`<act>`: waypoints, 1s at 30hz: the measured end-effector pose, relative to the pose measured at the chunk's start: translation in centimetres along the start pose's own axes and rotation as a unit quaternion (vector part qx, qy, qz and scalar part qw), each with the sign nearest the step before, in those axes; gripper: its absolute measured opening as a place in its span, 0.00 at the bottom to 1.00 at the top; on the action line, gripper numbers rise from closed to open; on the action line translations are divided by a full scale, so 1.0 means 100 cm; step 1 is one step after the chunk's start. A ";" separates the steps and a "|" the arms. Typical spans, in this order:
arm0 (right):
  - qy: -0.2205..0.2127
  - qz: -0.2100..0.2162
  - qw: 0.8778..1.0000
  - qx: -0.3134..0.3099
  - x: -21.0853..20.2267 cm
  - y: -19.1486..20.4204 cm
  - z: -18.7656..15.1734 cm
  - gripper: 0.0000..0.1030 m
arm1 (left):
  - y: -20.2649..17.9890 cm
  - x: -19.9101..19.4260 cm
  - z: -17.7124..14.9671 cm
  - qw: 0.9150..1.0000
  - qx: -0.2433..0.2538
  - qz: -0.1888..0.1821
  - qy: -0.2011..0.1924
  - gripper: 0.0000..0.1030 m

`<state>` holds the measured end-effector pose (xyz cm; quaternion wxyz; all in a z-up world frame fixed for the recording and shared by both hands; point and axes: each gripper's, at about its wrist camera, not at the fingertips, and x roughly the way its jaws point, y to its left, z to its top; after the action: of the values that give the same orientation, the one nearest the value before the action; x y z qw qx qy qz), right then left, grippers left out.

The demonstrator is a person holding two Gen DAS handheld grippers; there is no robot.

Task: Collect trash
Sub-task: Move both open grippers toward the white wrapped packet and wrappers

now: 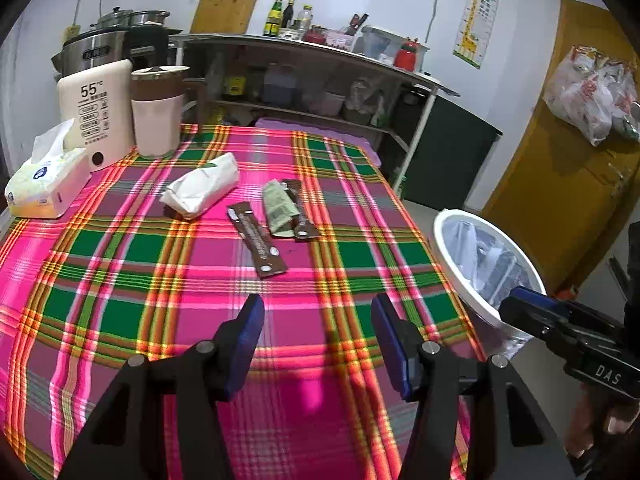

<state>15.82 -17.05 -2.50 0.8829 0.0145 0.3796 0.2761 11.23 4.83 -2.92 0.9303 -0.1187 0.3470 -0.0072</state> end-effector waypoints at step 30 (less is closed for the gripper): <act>0.040 0.027 0.999 -0.024 0.073 0.034 0.028 0.39 | 0.090 0.064 0.076 0.997 0.026 0.071 0.004 0.56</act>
<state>20.22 -10.03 -4.50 0.8593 -0.0076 0.4076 0.3088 20.38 14.62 -3.55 0.9300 -0.0692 0.3576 0.0491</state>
